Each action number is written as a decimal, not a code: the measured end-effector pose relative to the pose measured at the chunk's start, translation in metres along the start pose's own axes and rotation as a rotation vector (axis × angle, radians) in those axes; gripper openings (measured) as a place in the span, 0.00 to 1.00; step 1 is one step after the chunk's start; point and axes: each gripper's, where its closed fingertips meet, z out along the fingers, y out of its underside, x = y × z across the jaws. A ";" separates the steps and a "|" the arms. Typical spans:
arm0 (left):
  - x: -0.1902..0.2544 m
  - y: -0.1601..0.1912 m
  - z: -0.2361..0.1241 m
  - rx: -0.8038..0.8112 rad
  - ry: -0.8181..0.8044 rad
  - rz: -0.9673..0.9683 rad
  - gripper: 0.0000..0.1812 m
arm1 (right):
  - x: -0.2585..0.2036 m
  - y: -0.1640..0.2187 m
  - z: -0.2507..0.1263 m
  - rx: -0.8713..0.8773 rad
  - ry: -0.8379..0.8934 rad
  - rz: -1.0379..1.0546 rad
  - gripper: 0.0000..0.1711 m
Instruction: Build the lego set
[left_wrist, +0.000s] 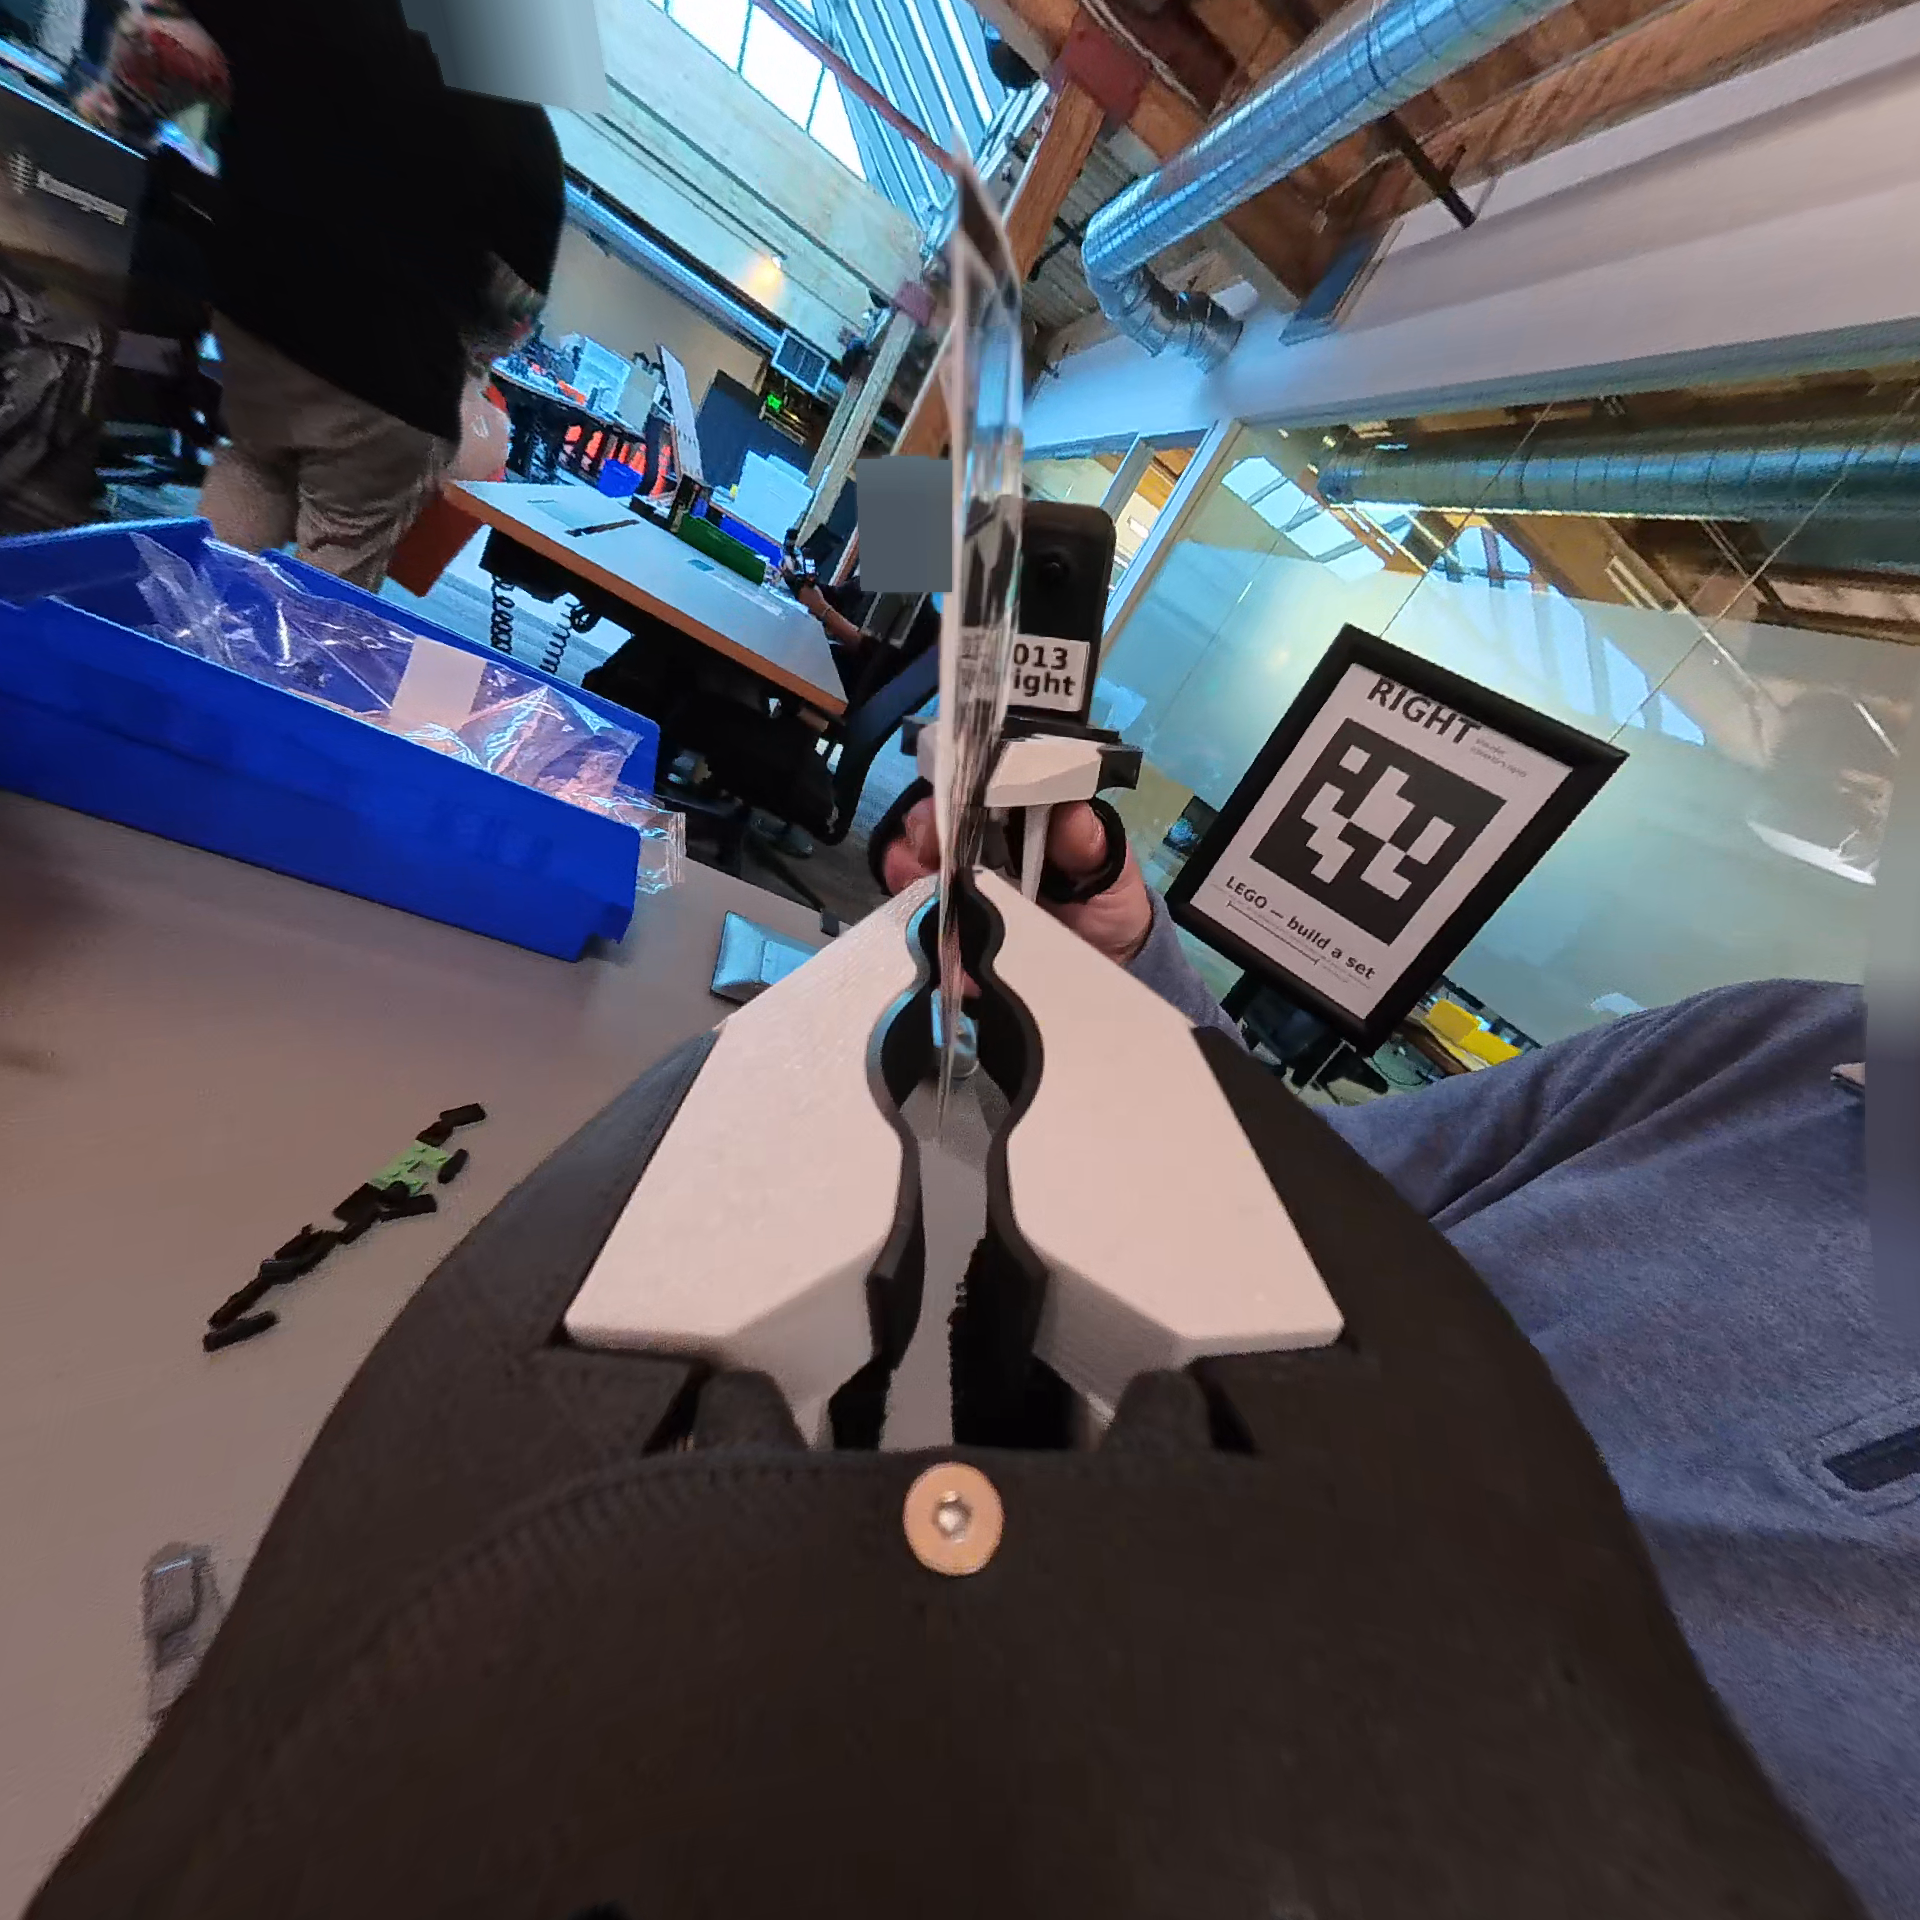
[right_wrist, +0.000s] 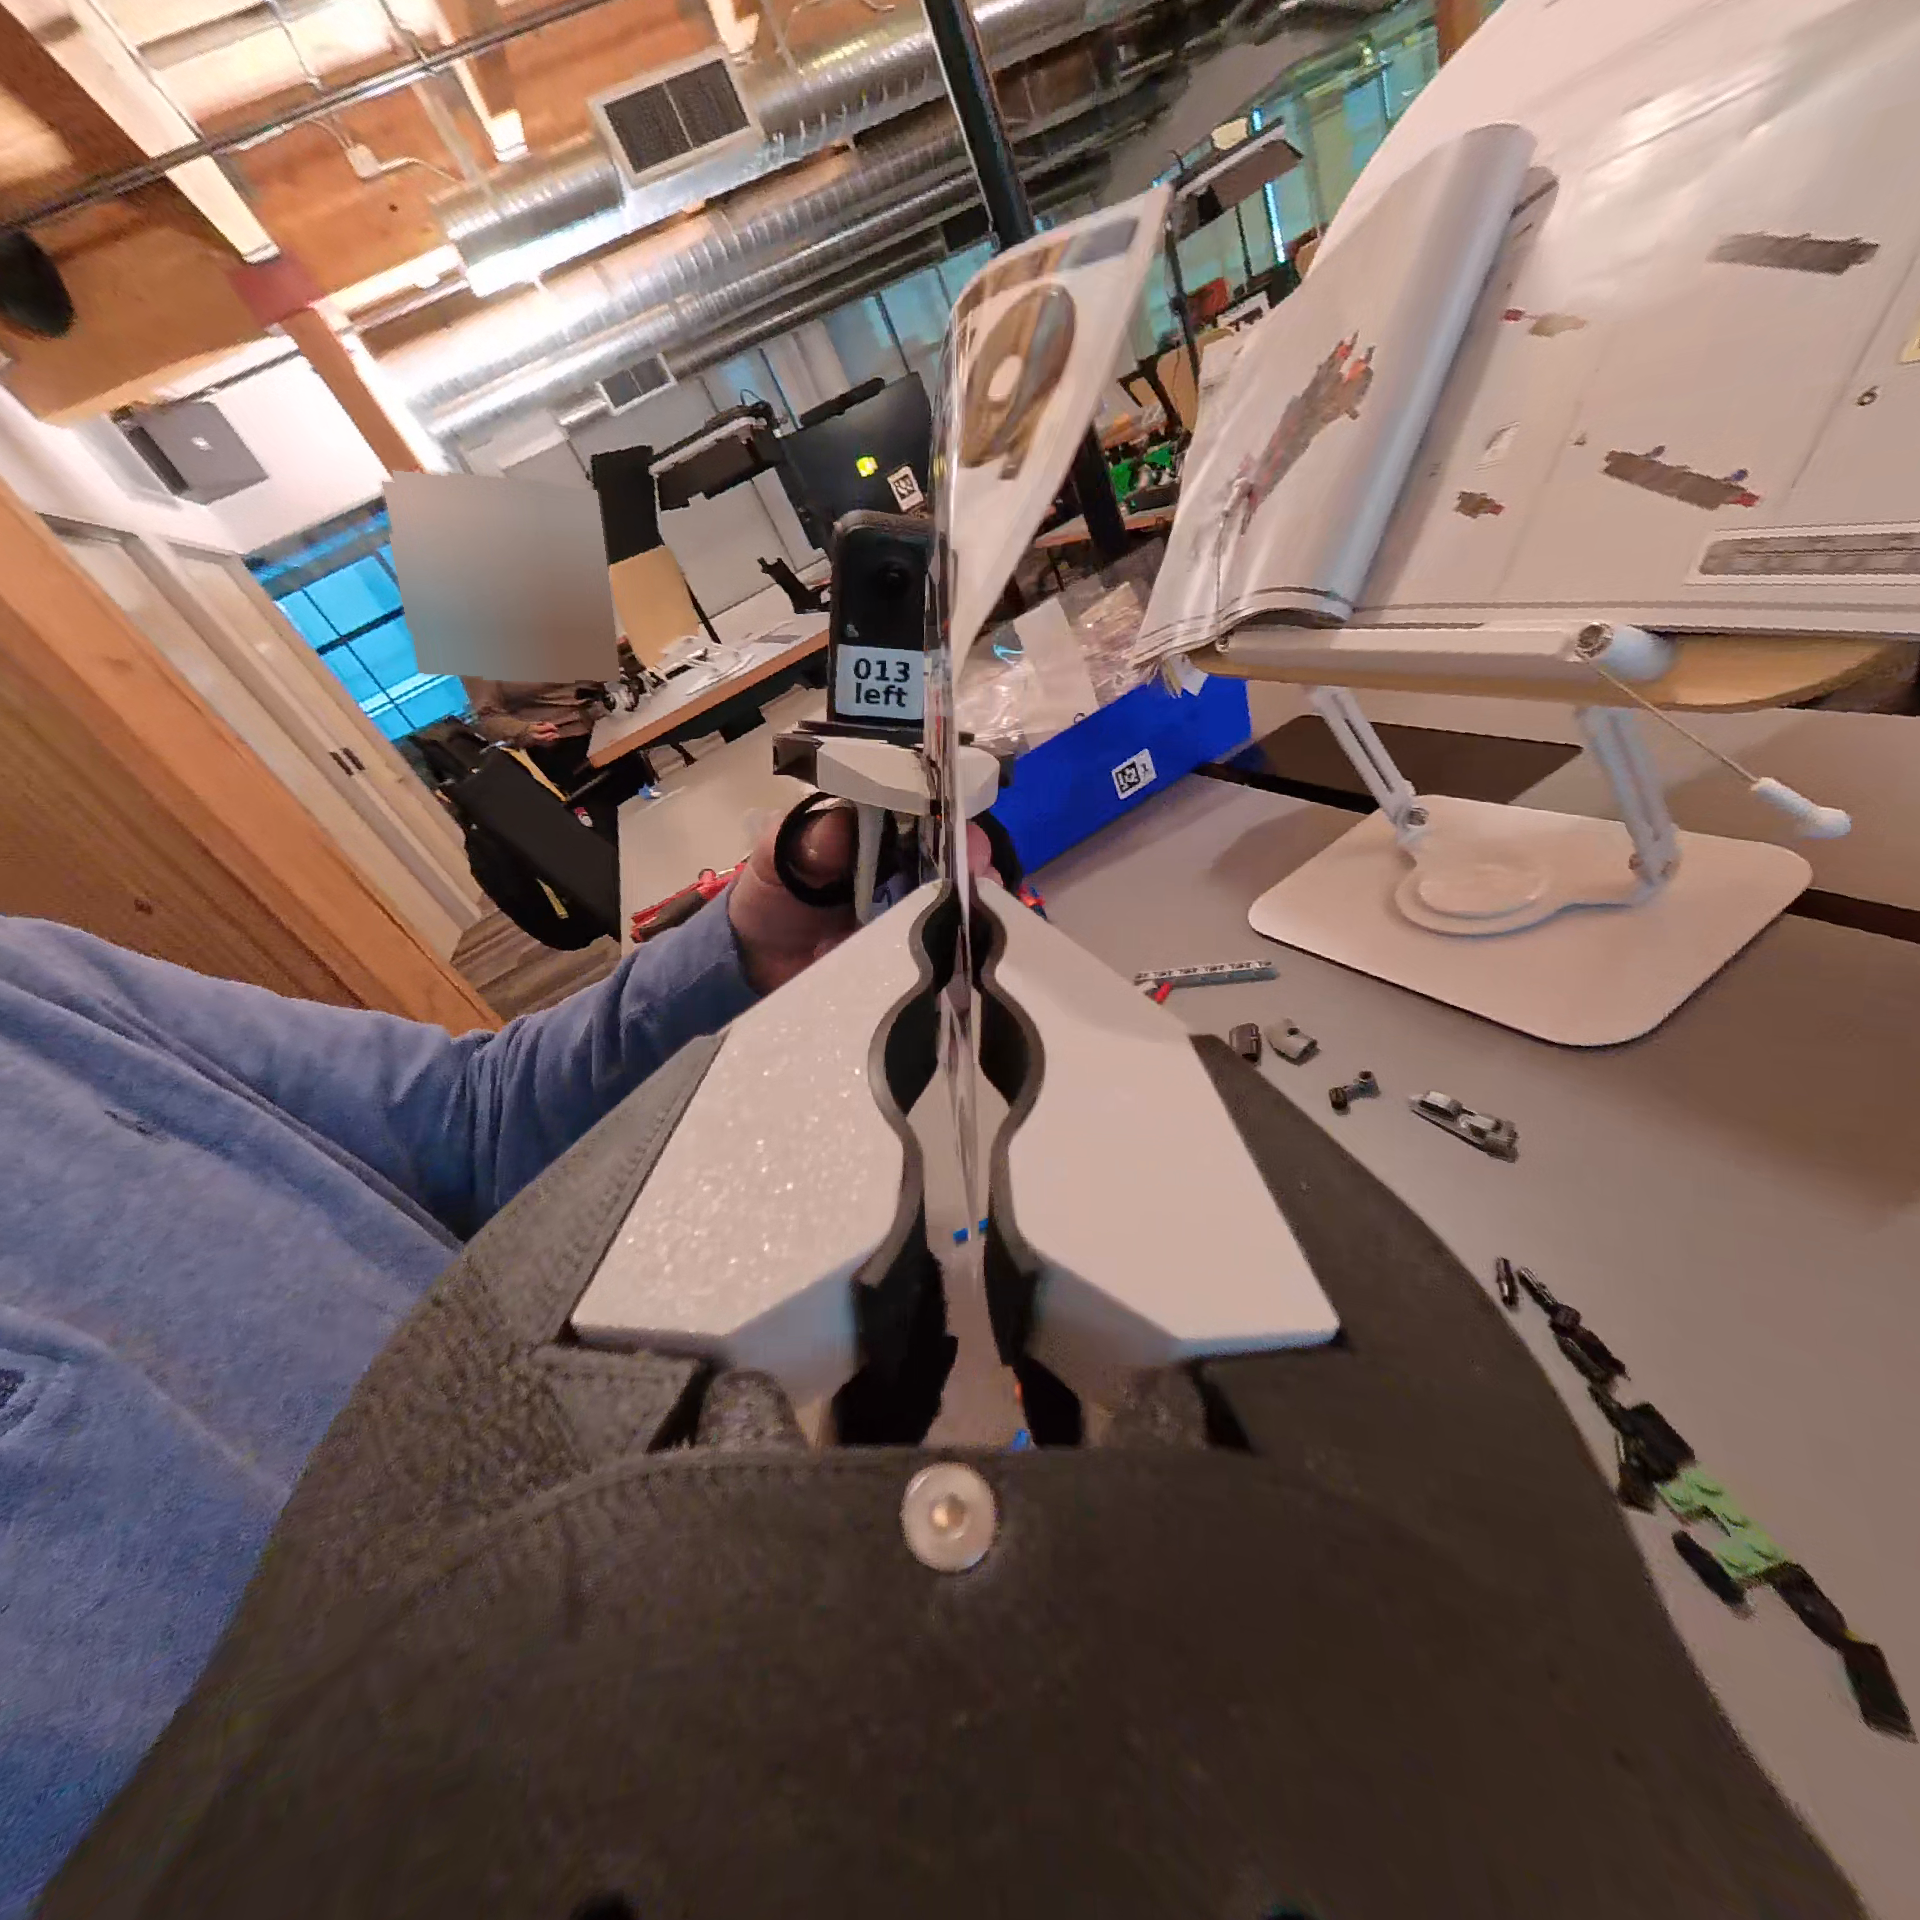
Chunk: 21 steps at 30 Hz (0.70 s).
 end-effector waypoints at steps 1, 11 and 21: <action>0.002 0.000 -0.001 0.007 0.003 -0.004 0.00 | -0.002 0.000 0.001 0.004 -0.008 -0.001 0.00; 0.016 -0.003 -0.004 0.016 0.007 0.036 0.00 | -0.016 -0.007 -0.002 0.026 -0.059 0.021 0.00; 0.025 -0.006 -0.006 0.018 0.009 0.047 0.00 | -0.020 -0.009 -0.003 0.045 -0.074 0.038 0.00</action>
